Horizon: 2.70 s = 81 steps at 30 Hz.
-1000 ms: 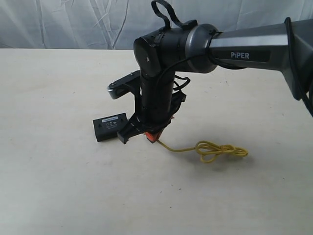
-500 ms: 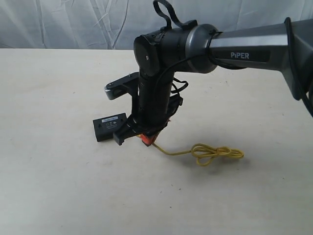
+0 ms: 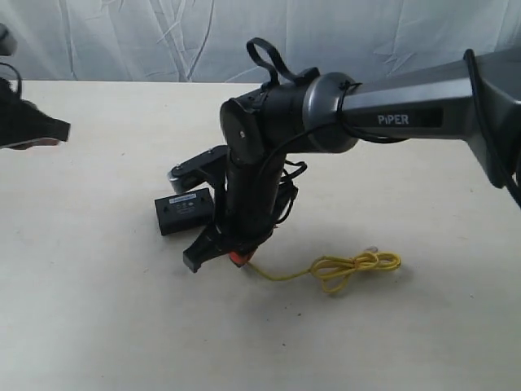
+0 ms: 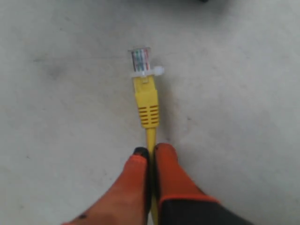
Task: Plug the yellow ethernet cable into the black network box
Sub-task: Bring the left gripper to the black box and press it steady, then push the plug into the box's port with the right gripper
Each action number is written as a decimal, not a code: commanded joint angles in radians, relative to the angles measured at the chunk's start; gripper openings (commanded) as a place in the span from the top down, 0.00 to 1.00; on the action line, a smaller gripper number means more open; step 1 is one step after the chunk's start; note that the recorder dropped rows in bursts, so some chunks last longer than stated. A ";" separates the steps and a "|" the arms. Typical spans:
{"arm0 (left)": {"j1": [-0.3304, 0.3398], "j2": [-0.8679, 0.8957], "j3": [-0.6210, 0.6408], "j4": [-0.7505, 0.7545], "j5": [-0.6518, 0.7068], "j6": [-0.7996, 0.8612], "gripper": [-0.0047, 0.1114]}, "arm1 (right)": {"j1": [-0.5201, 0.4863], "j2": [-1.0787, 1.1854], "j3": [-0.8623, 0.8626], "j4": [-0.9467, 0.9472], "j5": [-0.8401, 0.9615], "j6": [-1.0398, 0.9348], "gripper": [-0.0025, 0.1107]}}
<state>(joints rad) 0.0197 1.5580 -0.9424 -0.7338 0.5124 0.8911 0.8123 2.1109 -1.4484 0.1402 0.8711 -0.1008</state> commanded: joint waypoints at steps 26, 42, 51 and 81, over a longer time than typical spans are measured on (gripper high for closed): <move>-0.093 0.670 -0.403 -0.310 0.325 0.203 0.96 | 0.022 -0.013 0.011 -0.129 -0.100 -0.094 0.98; -0.093 0.686 -0.402 -0.193 0.425 -0.106 0.96 | 0.022 -0.013 0.083 -0.158 -0.149 -0.112 0.98; -0.093 0.686 -0.402 -0.156 0.449 -0.184 0.96 | 0.022 -0.013 0.085 -0.131 -0.191 -0.112 0.98; -0.093 0.686 -0.402 -0.101 0.490 -0.285 0.96 | 0.026 -0.005 0.085 -0.084 -0.263 -0.263 0.98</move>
<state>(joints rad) -0.0697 2.2368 -1.3505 -0.8992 1.0169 0.6147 0.8389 2.1109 -1.3688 0.0761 0.6093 -0.3550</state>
